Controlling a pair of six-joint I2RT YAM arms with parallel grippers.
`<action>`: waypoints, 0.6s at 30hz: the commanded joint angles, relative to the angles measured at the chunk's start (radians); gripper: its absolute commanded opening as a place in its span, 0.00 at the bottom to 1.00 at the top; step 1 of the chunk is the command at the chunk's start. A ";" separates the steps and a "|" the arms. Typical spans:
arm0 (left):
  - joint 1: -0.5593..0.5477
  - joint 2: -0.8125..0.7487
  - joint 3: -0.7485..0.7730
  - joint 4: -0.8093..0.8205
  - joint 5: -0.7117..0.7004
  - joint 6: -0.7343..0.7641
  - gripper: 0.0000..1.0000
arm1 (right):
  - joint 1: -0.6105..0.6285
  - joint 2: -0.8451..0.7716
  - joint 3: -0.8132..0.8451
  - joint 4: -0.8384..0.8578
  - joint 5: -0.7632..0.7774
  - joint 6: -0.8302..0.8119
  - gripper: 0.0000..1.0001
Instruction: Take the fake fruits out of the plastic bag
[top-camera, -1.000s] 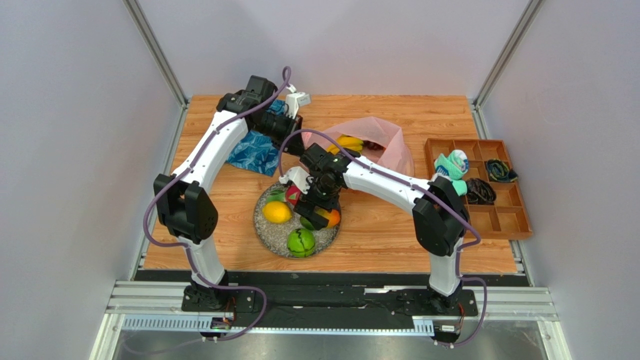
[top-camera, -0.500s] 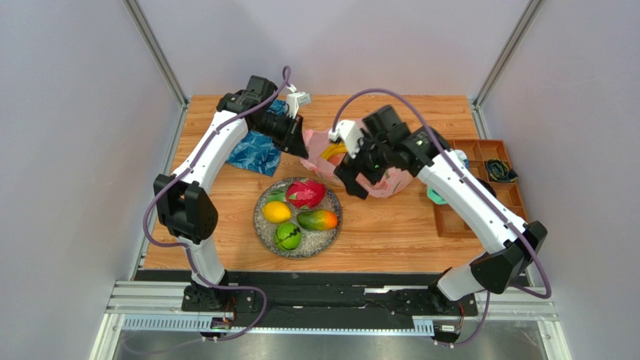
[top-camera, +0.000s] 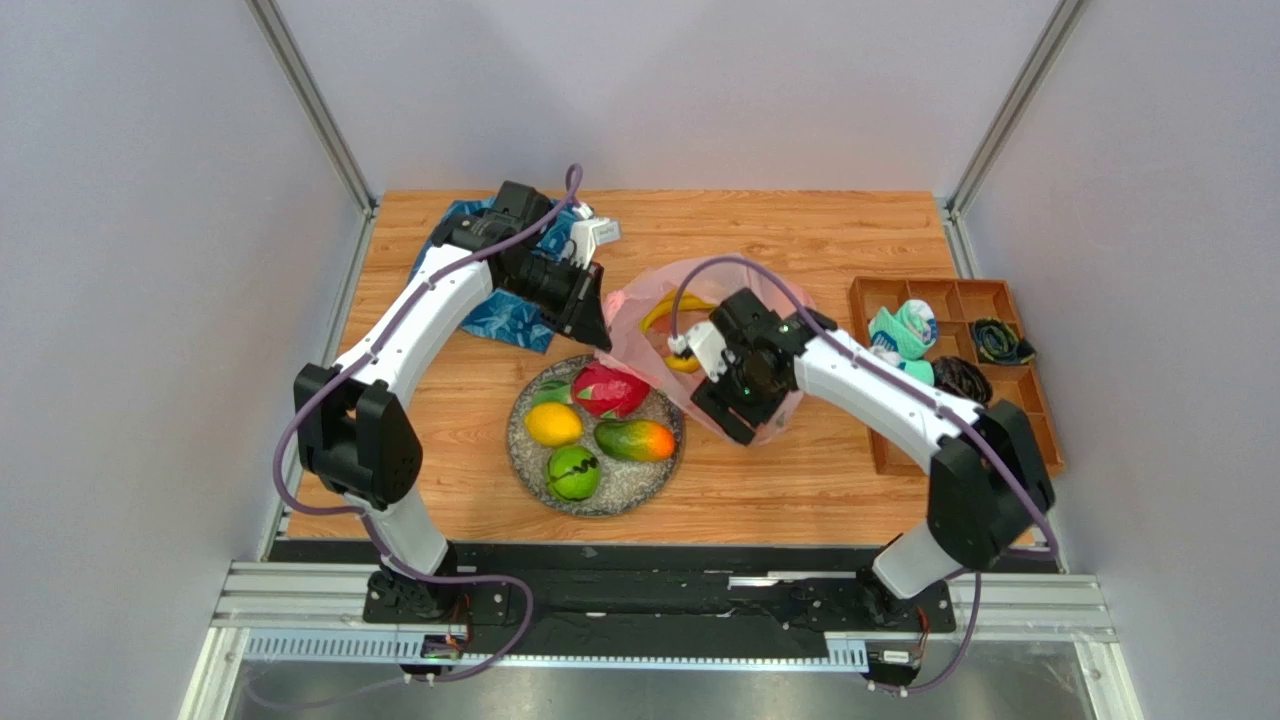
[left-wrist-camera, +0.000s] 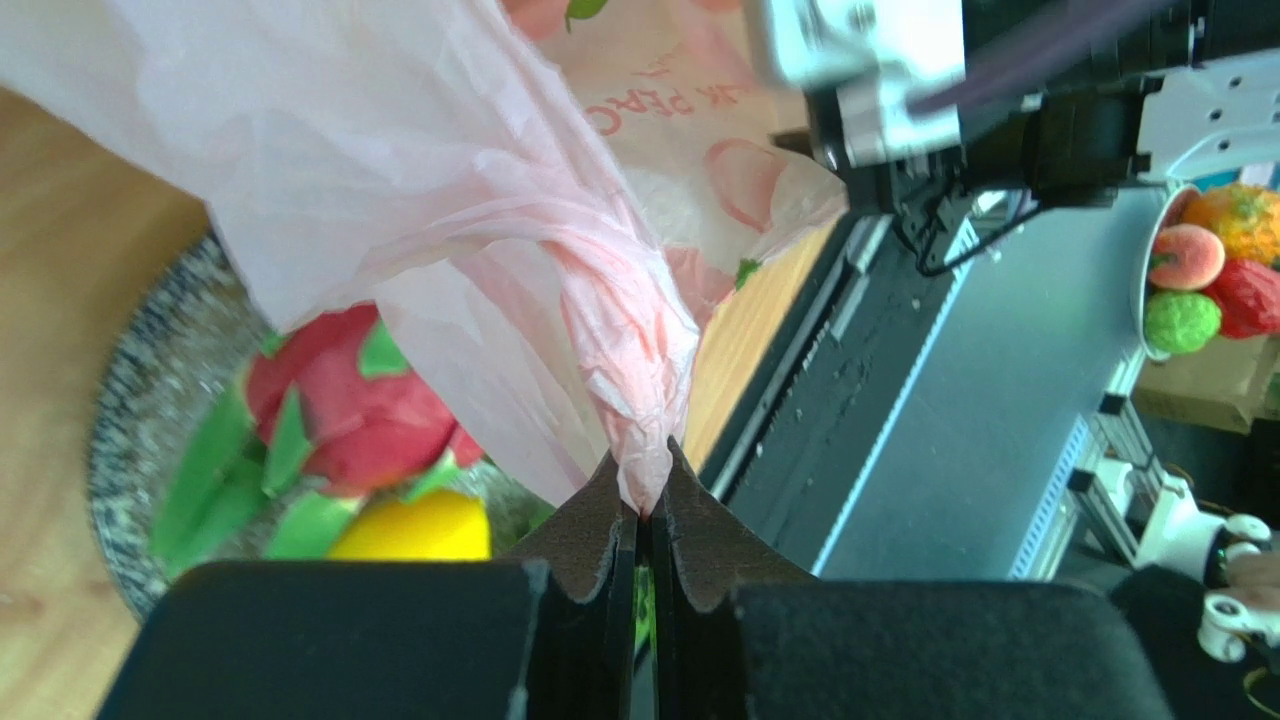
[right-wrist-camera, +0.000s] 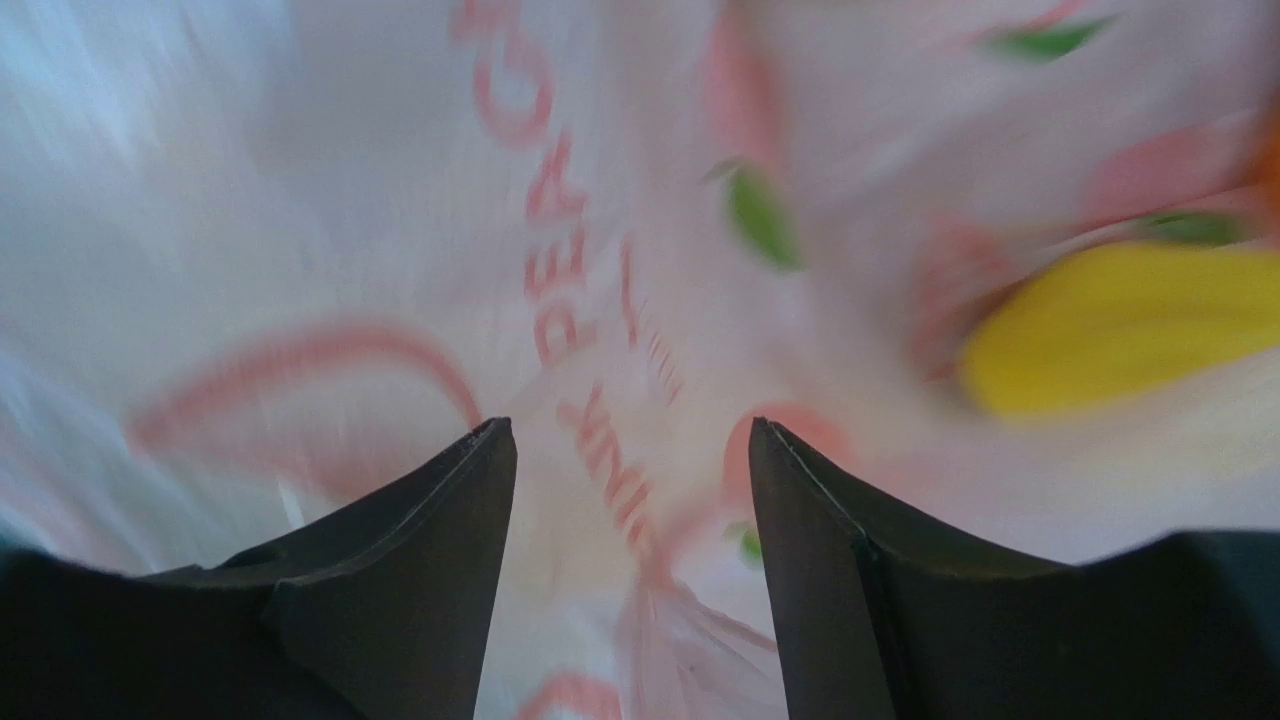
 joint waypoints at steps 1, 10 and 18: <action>-0.019 -0.122 -0.081 0.002 -0.002 0.006 0.08 | 0.057 -0.181 -0.084 0.024 0.013 0.048 0.65; -0.045 -0.090 -0.152 0.047 -0.018 -0.028 0.08 | -0.103 0.113 0.299 0.042 0.000 0.074 0.67; -0.045 -0.033 -0.072 0.025 -0.039 -0.020 0.08 | -0.094 0.268 0.442 -0.002 -0.140 0.222 0.62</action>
